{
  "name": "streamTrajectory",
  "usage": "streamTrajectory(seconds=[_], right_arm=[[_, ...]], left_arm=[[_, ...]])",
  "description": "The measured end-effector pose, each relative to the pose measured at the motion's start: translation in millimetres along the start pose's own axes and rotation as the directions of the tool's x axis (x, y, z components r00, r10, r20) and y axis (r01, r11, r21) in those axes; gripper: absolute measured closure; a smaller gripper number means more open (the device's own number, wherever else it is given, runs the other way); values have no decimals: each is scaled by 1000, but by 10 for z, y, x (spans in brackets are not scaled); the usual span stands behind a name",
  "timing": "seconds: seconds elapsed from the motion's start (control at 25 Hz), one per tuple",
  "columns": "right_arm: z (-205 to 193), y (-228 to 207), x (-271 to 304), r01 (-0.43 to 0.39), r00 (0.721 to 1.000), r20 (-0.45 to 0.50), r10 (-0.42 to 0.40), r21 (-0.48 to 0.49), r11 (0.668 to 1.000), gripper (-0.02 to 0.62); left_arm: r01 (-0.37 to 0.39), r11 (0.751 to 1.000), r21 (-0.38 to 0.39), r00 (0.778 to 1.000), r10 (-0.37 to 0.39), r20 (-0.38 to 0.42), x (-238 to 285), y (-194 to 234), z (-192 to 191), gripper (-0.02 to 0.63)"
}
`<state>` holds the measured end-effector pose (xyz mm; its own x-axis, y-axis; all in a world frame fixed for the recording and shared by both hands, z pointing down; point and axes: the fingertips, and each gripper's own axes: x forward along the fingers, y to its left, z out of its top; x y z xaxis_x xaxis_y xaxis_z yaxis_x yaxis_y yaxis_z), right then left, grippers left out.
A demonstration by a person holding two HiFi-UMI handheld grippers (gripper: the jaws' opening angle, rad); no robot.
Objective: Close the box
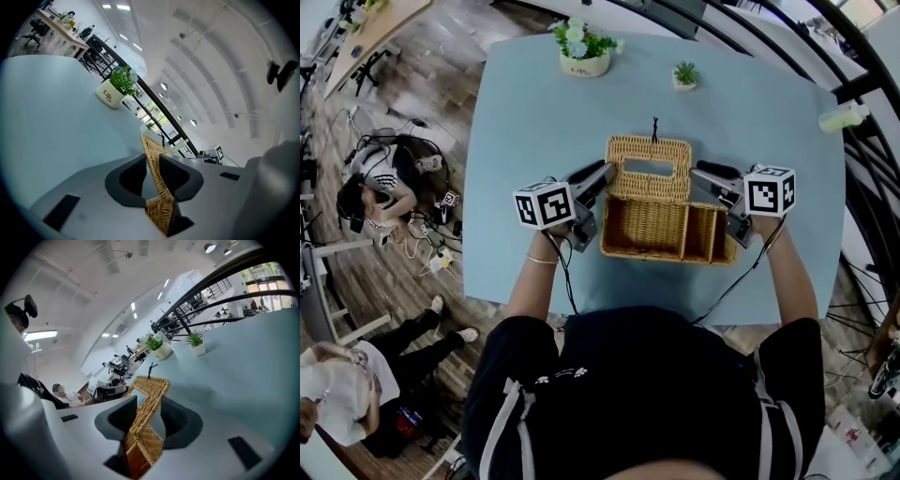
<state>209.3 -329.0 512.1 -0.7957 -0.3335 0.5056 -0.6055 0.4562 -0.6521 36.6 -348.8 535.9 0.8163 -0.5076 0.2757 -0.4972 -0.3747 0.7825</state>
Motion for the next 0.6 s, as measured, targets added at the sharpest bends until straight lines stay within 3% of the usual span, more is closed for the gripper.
streamTrajectory(seconds=[0.36,0.6], right_arm=[[96,11,18,-33,998,47,32,23,999,411],[216,189,18,-89,991,95,90,-16,996,456]], left_arm=[[63,996,70,997,-65,34,-95,-233,108,529],[70,990,120,997,-74,33,-163,-336,138,529]])
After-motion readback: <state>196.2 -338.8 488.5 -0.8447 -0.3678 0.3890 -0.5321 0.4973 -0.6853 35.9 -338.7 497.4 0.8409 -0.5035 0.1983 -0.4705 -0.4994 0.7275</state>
